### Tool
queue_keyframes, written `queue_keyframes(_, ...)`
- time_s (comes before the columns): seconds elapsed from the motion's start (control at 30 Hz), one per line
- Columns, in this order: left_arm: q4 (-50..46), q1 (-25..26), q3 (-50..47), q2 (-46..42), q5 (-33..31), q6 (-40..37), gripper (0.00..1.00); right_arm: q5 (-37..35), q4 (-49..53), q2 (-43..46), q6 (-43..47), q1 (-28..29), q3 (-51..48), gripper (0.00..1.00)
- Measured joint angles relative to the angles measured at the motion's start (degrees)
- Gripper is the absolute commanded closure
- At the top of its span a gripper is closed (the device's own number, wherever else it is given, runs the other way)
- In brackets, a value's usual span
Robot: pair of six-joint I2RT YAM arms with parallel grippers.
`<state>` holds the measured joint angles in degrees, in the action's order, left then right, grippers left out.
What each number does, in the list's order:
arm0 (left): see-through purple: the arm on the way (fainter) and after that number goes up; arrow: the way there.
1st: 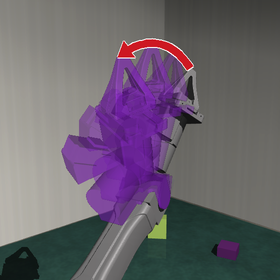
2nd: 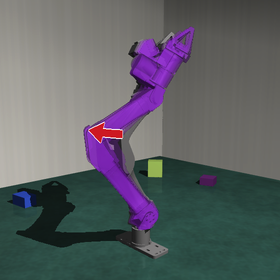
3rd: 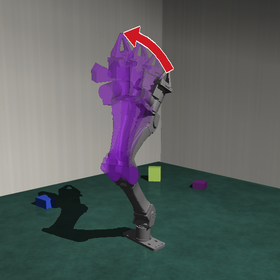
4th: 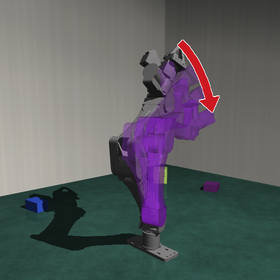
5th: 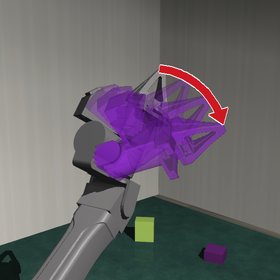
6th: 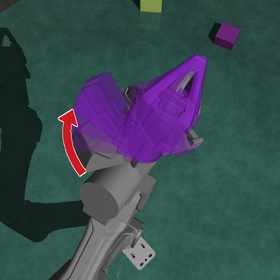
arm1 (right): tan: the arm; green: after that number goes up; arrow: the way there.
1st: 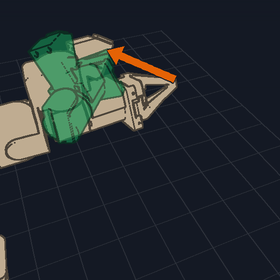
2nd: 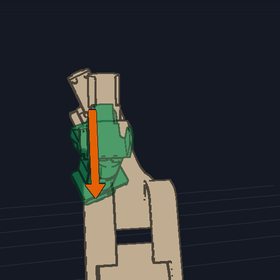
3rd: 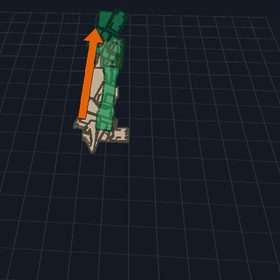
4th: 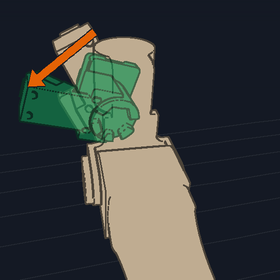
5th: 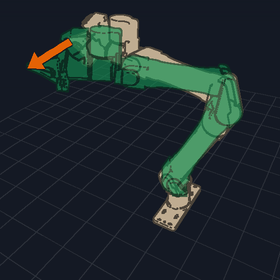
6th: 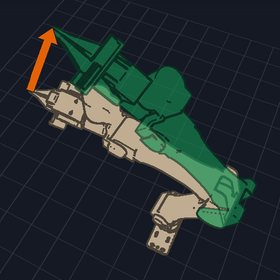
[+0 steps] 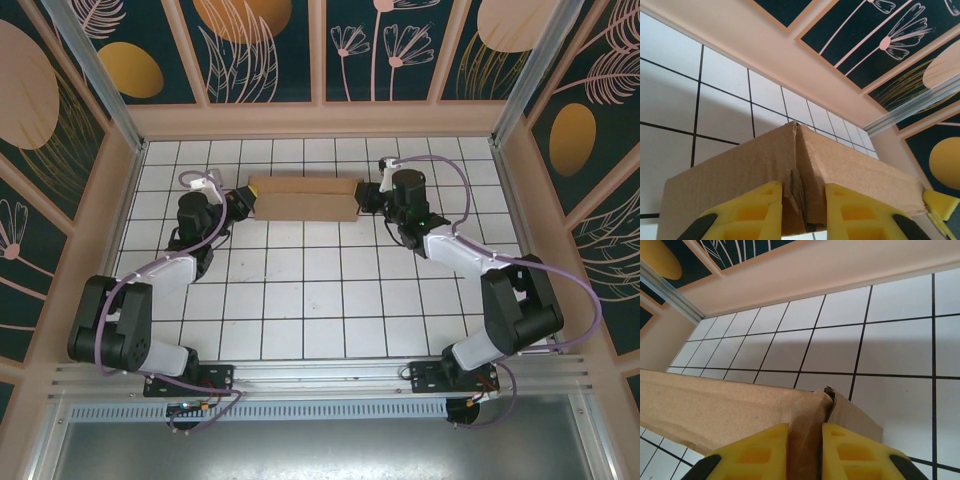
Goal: Fold the paper box
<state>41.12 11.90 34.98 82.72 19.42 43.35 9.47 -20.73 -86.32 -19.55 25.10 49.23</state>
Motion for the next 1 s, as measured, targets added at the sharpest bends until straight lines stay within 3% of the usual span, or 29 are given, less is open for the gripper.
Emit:
queue_keyframes(0.23, 2.10, 3.61, -3.08, 1.22, -4.96, -4.63, 0.78, -2.93, -15.43, -0.44, 0.37, 0.20, -8.87, 0.79)
queue_keyframes(0.37, 4.96, 5.01, -6.43, 0.02, -6.40, -4.72, 0.73, -5.75, -23.28, 1.29, 0.15, 1.77, -15.34, 0.73)
queue_keyframes(0.43, 4.55, 5.95, -8.41, -1.01, -6.75, -4.76, 0.67, -7.13, -25.51, 3.32, -0.28, 2.84, -19.71, 0.64)
queue_keyframes(0.57, -0.13, 8.63, -13.18, -2.89, -6.82, -3.80, 0.45, -8.70, -25.70, 5.09, -1.07, 6.27, -27.50, 0.38)
queue_keyframes(0.67, -4.24, 9.73, -15.39, -5.75, -7.02, -2.62, 0.35, -9.11, -25.29, 5.68, -2.19, 8.07, -31.43, 0.28)
queue_keyframes(0.87, -11.96, 9.97, -15.56, -15.37, -11.76, -2.62, 0.29, -11.58, -23.69, 11.28, -3.52, 8.15, -33.44, 0.20)
queue_keyframes(1.0, -16.81, 9.97, -12.96, -17.14, -14.36, -4.31, 0.28, -12.83, -20.87, 15.85, -3.48, 7.58, -33.33, 0.19)
